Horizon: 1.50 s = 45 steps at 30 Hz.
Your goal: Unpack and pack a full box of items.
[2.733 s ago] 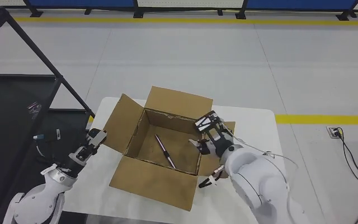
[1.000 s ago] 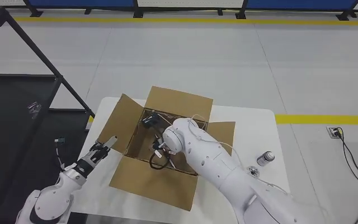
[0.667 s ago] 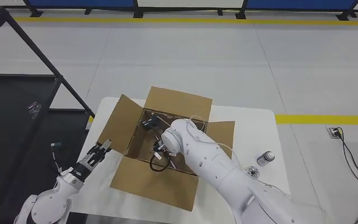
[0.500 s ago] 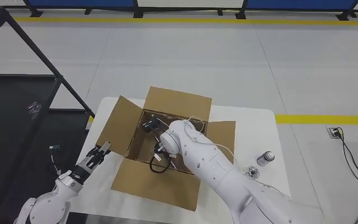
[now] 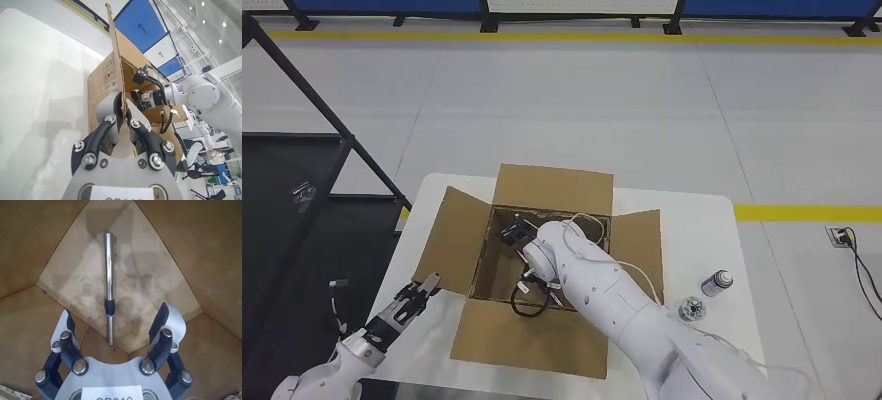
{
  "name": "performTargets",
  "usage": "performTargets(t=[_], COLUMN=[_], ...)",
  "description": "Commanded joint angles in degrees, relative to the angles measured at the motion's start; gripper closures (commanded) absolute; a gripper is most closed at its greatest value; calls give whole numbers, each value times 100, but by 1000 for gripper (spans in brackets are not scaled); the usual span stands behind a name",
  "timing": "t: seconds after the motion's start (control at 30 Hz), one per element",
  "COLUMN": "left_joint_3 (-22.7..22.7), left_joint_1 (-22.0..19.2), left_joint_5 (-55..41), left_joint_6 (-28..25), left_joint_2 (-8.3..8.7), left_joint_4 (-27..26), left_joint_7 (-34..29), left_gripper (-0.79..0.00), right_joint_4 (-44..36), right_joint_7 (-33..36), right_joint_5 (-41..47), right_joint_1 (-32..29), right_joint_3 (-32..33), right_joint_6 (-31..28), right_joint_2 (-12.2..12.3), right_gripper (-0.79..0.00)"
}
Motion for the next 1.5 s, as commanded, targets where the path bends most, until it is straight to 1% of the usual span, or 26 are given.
performTargets(t=[0.0, 0.13, 0.17, 0.2, 0.23, 0.27, 0.3, 0.33, 0.57, 0.6, 0.7, 0.77, 0.8, 0.83, 0.9, 1.07, 1.17, 1.27, 1.47], left_joint_3=[-38, -120, -136, -152, -162, -175, -188, -194, -243, -254, -282, -296, -302, -304, -312, -318, -312, -309, -307], left_joint_1=[70, 188, 209, 227, 240, 248, 248, 245, 204, 195, 164, 146, 140, 134, 123, 93, 78, 69, 63], left_joint_5=[28, 12, 7, -1, -3, -11, -24, -41, -201, -225, -273, -299, -306, -318, -342, -393, -416, -417, -428], left_joint_6=[-58, -138, -162, -174, -182, -165, -141, -130, -129, -131, -129, -127, -127, -126, -125, -121, -112, -107, -90], left_joint_2=[5, 12, 14, 16, 17, 19, 19, 19, 27, 28, 31, 33, 34, 34, 36, 38, 38, 37, 35], left_joint_4=[-51, -139, -154, -162, -170, -167, -167, -167, -130, -118, -98, -87, -80, -78, -70, -61, -57, -55, -49], left_joint_7=[-28, -64, -76, -84, -99, -108, -104, -104, -181, -182, -176, -186, -189, -192, -204, -212, -217, -201, -159], left_gripper=[0, 0, -55, -172, -336, -748, -785, -785, -785, -785, -785, -785, -785, -785, -785, -785, -785, -785, -785], right_joint_4=[64, 202, 239, 271, 306, 338, 366, 392, 612, 649, 758, 829, 865, 898, 960, 1087, 1139, 1183, 1267], right_joint_7=[16, 40, 49, 58, 70, 85, 90, 88, -49, -82, -161, -204, -232, -259, -352, -612, -676, -675, -666], right_joint_5=[-13, -35, -43, -55, -82, -113, -143, -168, -189, -181, -163, -158, -150, -139, -117, -102, -125, -155, -169], right_joint_1=[2, 10, 13, 15, 16, 16, 13, 8, -8, -11, -28, -42, -46, -51, -60, -92, -112, -122, -130], right_joint_3=[-4, -5, -5, -10, -20, -34, -46, -55, -33, -24, 0, 11, 21, 31, 55, 101, 111, 115, 148], right_joint_6=[-12, -63, -80, -110, -135, -146, -139, -125, -102, -117, -165, -215, -224, -241, -282, -382, -405, -437, -499], right_joint_2=[-36, -108, -124, -141, -157, -175, -195, -214, -332, -346, -385, -409, -420, -430, -447, -475, -493, -509, -531], right_gripper=[-785, -785, -785, -785, -785, -782, -754, -711, -674, -653, -625, -539, -517, -471, -422, -462, -440, -388, -332])
